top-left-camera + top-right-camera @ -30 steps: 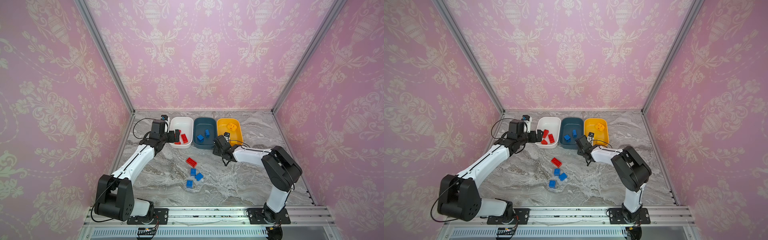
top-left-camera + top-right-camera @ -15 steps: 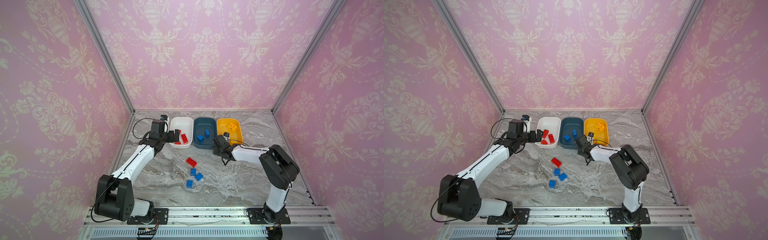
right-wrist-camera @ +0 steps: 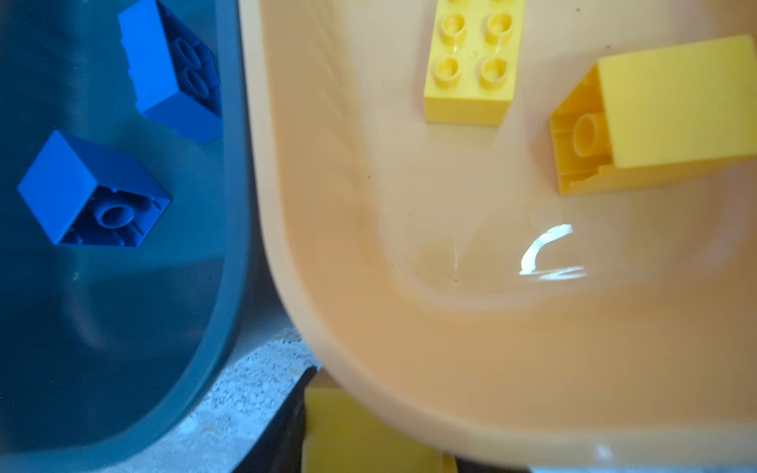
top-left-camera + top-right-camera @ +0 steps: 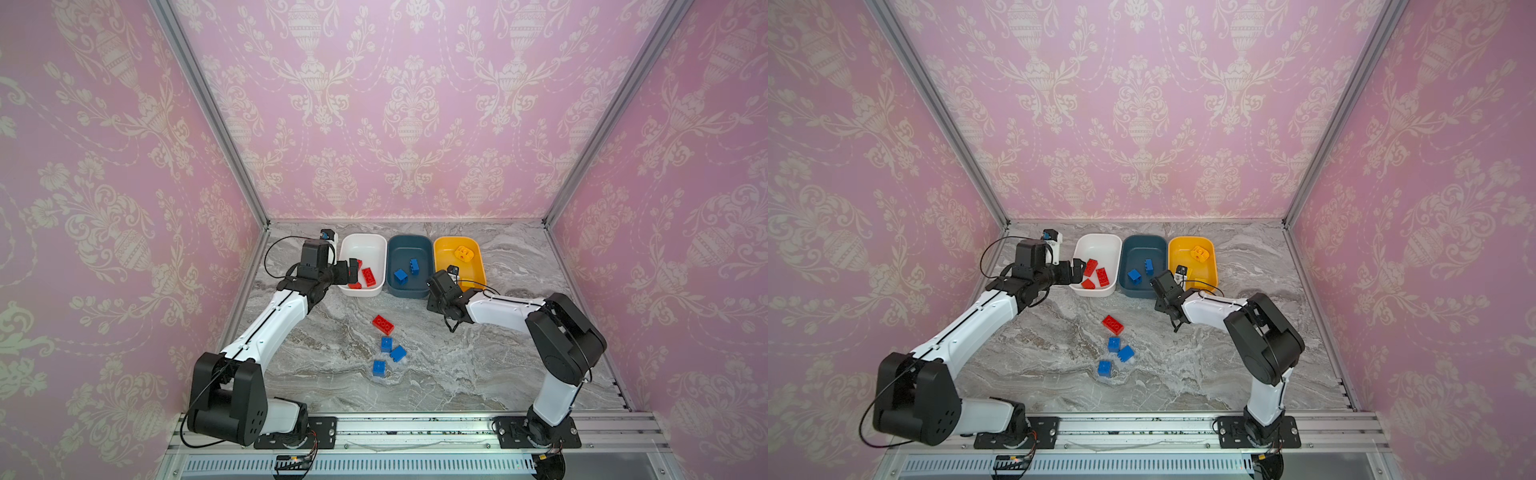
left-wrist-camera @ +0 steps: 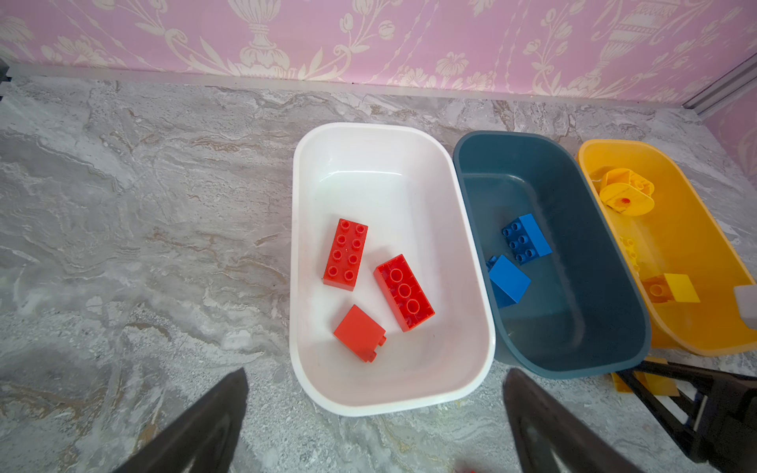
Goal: Sort the legos into containers by color
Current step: 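Lower the right gripper onto the yellow brick beside the yellow tub and grasp it, then lift the yellow brick over the yellow tub and open the right gripper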
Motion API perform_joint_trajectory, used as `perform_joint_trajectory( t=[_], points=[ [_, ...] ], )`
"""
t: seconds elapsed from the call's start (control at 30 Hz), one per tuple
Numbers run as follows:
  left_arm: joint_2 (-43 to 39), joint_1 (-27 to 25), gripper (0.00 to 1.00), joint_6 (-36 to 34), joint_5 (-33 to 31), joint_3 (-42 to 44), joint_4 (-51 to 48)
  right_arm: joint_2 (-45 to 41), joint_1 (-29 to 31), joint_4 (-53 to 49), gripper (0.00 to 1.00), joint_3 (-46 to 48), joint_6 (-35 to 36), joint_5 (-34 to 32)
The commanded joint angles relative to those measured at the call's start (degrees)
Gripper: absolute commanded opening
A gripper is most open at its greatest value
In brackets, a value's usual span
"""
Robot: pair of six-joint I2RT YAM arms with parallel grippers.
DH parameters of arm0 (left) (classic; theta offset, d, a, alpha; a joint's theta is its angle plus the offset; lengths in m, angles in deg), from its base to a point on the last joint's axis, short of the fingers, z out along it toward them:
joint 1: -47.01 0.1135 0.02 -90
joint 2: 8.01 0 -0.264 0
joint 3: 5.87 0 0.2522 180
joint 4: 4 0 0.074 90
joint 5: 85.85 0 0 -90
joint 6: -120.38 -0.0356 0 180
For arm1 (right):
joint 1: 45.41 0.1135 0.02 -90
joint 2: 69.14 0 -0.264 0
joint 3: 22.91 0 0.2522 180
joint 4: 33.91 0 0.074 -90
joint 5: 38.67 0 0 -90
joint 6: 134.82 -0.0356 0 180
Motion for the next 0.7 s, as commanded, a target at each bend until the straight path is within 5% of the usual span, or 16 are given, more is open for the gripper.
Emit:
perform_joint_trajectory(
  t=[0.0,0.43,0.67],
  points=[
    [-1.26,0.52,0.99,0.94,1.46,0.90,0.35,-4.09,0.72,-2.66,0.39,1.54,-0.89,0.77],
    [-1.64,0.45,0.99,2.13,2.65,1.55,1.00,-15.28,1.61,-10.10,0.39,0.33,2.87,-1.07],
    [-3.26,0.52,0.99,4.43,4.51,3.76,1.60,-15.34,-3.49,-9.95,0.39,-3.08,7.63,1.57]
  ],
)
